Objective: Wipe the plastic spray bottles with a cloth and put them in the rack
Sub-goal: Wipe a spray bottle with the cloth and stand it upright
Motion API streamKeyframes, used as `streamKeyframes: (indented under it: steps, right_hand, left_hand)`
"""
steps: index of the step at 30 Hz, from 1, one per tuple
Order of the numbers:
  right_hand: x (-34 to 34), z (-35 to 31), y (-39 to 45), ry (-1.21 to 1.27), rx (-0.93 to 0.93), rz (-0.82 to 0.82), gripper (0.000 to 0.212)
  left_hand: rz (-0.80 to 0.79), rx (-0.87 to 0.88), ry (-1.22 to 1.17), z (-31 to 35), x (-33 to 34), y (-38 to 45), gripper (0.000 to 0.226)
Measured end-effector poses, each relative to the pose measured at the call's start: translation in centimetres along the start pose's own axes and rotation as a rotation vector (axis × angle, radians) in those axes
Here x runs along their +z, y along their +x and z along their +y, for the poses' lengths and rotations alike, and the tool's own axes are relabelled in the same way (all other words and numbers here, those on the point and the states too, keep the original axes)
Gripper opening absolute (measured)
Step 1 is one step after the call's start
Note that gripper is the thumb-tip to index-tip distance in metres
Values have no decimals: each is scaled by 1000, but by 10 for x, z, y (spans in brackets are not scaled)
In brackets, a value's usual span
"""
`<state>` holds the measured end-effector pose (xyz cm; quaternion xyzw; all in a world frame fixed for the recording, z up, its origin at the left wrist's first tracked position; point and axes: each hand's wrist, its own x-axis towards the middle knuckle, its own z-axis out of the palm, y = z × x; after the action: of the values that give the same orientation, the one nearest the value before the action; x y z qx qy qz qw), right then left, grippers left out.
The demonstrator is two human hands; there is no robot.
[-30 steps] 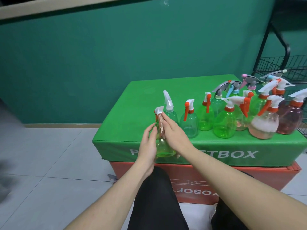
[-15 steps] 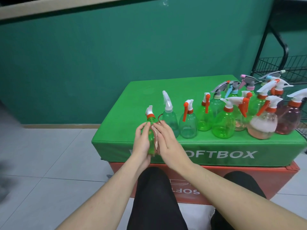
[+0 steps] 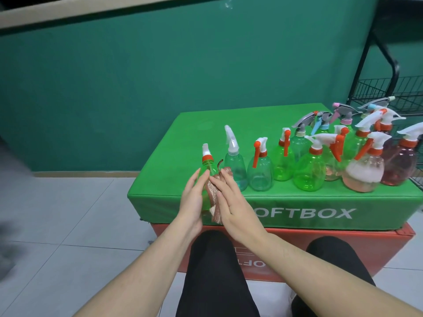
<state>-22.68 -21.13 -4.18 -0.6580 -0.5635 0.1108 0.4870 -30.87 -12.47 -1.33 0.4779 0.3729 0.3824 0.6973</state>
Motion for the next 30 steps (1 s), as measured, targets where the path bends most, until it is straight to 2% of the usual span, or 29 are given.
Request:
streamKeyframes:
  steps: [7,13,17,30]
  right_hand:
    - [-6,2,23,-49,19,-21,47]
    - [-17,-7,53,84,191,-30,44]
    - [-24,-13,59,132,285,-17,44]
    - [-1,-3,10,29,53,20,46]
  left_hand:
    - [-28,93,123,-1,6,-3,33]
    - [-33,111,234,-11,13,-10,31]
    - [-45,73,126,-12,13,-12,30]
    - [85,-71,-94,4,9,6,28]
